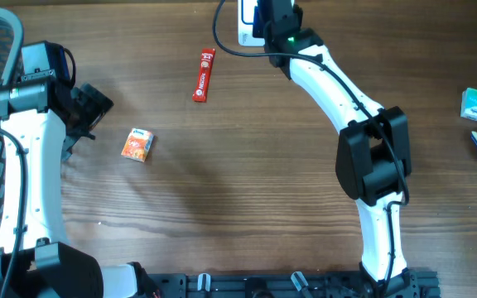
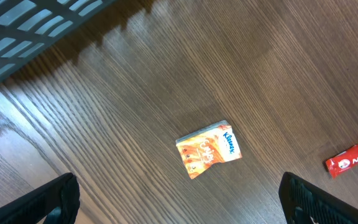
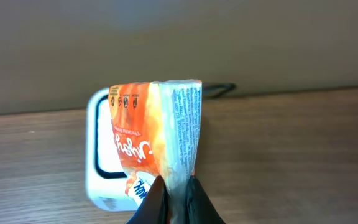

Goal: Scan the item barcode
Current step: 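Raise the tissue pack and hold it under the white scanner, then carry the tissue pack to the right table edge and release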

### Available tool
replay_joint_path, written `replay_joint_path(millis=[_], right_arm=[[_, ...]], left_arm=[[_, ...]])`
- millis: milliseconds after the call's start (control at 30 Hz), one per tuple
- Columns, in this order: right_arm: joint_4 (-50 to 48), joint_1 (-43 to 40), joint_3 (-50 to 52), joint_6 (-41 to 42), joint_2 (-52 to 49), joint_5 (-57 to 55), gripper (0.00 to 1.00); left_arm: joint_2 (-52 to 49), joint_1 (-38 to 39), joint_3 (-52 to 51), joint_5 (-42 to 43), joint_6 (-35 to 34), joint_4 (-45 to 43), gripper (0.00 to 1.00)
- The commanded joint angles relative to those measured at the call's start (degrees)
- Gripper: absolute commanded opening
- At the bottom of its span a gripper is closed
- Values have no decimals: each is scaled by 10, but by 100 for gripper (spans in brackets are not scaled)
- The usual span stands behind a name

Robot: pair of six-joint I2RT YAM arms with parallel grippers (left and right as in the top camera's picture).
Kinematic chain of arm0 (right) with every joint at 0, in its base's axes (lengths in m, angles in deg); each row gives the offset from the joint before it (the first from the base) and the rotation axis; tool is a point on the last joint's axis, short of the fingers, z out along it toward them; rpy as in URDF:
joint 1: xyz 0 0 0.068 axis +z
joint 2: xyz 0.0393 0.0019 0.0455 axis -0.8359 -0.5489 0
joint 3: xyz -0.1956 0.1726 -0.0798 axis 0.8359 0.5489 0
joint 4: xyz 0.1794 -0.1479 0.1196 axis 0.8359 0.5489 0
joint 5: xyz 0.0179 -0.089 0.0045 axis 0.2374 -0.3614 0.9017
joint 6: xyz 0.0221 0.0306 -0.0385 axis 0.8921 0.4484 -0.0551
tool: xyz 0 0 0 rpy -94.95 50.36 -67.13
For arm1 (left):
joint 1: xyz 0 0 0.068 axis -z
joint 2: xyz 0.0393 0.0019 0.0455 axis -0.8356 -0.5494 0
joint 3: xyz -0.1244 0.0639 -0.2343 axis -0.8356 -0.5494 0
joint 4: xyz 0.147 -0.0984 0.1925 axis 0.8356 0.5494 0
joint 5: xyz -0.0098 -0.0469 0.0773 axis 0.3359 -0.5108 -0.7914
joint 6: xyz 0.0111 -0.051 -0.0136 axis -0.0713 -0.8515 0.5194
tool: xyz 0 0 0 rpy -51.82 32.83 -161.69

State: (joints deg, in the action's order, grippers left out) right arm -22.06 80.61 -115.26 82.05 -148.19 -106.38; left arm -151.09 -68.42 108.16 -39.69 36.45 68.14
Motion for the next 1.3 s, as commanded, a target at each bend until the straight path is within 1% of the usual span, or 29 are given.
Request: replay_joint_path(millis=[0, 100, 233, 267, 300, 467, 600, 867, 1000, 1100, 1267], right_arm=[[27, -21, -12, 27, 58, -72, 4], [68, -54, -12, 47, 93, -75, 4], [143, -117, -12, 120, 132, -73, 4], [176, -145, -12, 147, 143, -72, 5], [195, -164, -12, 155, 149, -71, 4], [291, -264, -11, 161, 155, -73, 4], [342, -336, -7, 161, 154, -76, 4], [386, -453, -6, 159, 153, -76, 4], [386, -496, -3, 130, 136, -75, 4], [381, -518, 5, 129, 120, -70, 4], [353, -534, 6, 109, 94, -17, 4]], left_arm=[[-4, -2, 0, -6, -1, 0, 100], [-4, -2, 0, -6, -1, 0, 100], [-4, -2, 0, -6, -1, 0, 100], [-4, -2, 0, -6, -1, 0, 100], [-4, -2, 0, -6, -1, 0, 100], [-4, -2, 0, -6, -1, 0, 100], [-4, -2, 0, -6, -1, 0, 100], [-4, -2, 0, -6, -1, 0, 100], [-4, -2, 0, -6, -2, 0, 100], [-4, -2, 0, -6, -2, 0, 100], [-4, -2, 0, -6, -1, 0, 100]])
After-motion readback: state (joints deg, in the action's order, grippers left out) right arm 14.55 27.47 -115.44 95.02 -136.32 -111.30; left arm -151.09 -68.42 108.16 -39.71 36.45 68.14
